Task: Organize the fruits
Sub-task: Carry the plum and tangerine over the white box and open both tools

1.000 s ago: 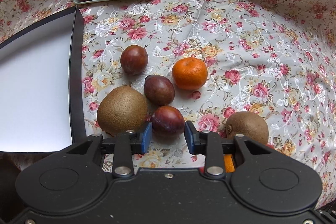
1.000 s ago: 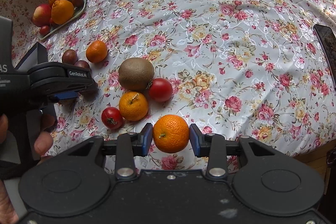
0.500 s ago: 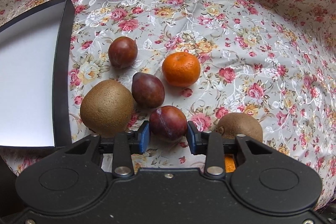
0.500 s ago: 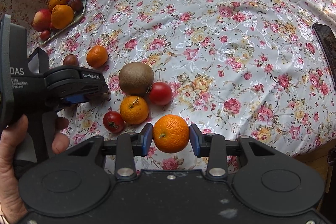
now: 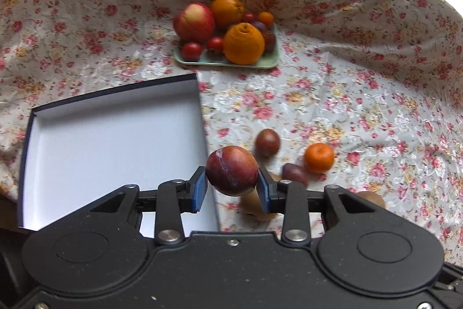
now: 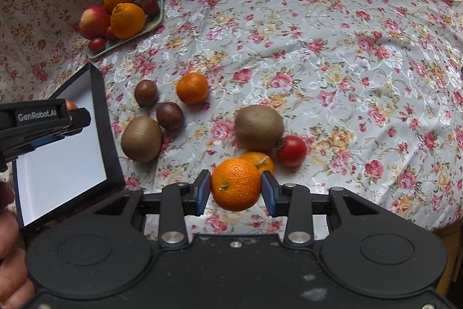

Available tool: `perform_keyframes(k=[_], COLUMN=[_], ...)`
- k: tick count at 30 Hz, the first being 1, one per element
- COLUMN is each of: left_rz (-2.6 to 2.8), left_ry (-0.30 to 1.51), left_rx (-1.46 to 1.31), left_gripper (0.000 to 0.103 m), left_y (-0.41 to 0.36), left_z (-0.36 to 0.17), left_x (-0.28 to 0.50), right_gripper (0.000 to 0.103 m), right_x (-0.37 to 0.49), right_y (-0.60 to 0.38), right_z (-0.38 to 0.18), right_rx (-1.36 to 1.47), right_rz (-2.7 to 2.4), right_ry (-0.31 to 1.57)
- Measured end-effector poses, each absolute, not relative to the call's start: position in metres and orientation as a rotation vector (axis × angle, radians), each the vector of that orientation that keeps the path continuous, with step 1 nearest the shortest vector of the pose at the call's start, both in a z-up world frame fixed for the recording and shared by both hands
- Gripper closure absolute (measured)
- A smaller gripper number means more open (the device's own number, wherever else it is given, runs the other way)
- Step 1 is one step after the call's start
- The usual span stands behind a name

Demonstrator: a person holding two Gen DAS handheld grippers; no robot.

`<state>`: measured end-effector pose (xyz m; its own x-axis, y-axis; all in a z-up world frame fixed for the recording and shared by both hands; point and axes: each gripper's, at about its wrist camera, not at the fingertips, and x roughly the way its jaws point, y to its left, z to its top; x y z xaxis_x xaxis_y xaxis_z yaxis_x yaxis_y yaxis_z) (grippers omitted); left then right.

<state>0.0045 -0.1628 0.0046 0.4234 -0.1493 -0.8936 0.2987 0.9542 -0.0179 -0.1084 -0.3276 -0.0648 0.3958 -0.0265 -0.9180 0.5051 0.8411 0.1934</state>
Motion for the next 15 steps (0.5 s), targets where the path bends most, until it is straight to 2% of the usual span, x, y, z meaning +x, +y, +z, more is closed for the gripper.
perform_keyframes(k=[6,15], left_rz=[-0.116,-0.024], left_ry=[1.090,1.208], left_rx=[0.171,0.065], left_gripper=[0.058,0.058], left_y=[-0.095,-0.018], left_z=[0.001,-0.021], left_x=[0.029,0.052], right_gripper=[0.064,0.064], right_x=[-0.067,-0.022], right_y=[-0.267,-0.185], right_z=[-0.060,-0.059], right_rx=[0.413,0.327], right_rz=[-0.245,-0.103], right_ry=[1.134,1.135])
